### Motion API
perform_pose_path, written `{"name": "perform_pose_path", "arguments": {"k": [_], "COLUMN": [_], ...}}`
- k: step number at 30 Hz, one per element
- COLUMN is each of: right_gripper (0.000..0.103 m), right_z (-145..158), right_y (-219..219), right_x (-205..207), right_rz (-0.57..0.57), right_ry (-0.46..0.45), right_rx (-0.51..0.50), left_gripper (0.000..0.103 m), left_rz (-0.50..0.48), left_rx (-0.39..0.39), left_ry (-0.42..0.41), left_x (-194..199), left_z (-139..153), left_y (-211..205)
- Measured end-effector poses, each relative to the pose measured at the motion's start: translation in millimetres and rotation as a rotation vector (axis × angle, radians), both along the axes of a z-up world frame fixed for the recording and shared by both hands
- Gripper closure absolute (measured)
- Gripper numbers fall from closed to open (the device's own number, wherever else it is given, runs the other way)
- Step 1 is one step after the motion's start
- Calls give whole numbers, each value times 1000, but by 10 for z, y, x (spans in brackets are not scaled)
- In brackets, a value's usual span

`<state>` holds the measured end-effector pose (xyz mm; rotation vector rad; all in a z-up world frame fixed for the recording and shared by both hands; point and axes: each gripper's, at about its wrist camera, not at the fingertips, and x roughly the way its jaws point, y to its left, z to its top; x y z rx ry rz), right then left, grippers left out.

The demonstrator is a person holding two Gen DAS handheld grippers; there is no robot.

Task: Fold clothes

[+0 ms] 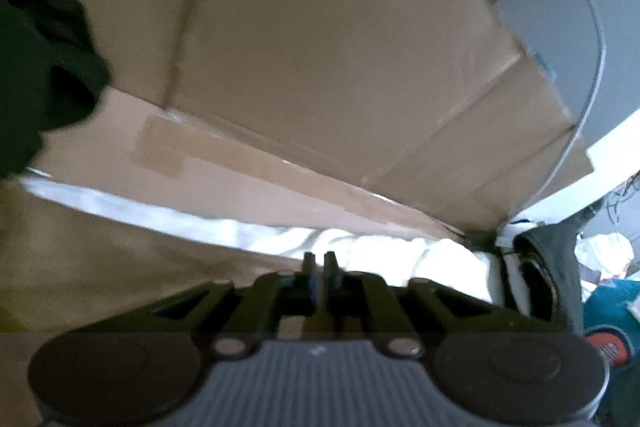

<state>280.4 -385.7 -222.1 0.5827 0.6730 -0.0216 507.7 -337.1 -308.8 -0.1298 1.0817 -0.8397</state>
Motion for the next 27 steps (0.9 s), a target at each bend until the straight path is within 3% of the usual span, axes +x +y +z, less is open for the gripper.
{"name": "perform_pose_path", "arguments": {"k": [4, 7, 16, 18, 20, 22, 27], "right_gripper": [100, 100, 98, 91, 70, 57, 56], "right_z": [125, 103, -263, -333, -358, -322, -212], "right_y": [248, 420, 905, 974, 1037, 1055, 898], "right_x": [143, 276, 622, 648, 656, 630, 653], "right_rz": [24, 30, 81, 89, 90, 84, 55], "right_ry": [-1, 20, 136, 158, 172, 168, 164], "right_rx": [-35, -67, -169, -162, -165, -182, -216], "left_gripper": [97, 95, 95, 95, 89, 85, 77], "left_rz": [-37, -12, 106, 101, 89, 82, 69], "left_rx": [37, 12, -77, -62, -53, -54, -56], "left_ry": [-40, -44, -28, -30, -39, -39, -34], "left_x": [-40, -103, -83, -93, -93, -112, -45], "left_z": [357, 509, 505, 493, 478, 450, 343], "left_y": [633, 1055, 1847, 1894, 1902, 1911, 1788]}}
